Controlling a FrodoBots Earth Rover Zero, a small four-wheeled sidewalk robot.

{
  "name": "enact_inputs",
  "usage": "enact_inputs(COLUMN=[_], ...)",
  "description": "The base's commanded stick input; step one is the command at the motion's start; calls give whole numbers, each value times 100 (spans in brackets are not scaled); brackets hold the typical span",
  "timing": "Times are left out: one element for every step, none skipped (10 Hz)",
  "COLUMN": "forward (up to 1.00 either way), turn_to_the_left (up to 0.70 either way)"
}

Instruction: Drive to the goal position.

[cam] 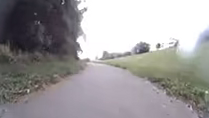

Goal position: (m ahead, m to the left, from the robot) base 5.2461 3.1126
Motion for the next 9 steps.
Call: enact_inputs(forward=[100, 100, 100, 100, 100, 100, 100, 100, 100], turn_to_the_left=[0, 0, 0, 0, 0, 0, 0, -2, -6])
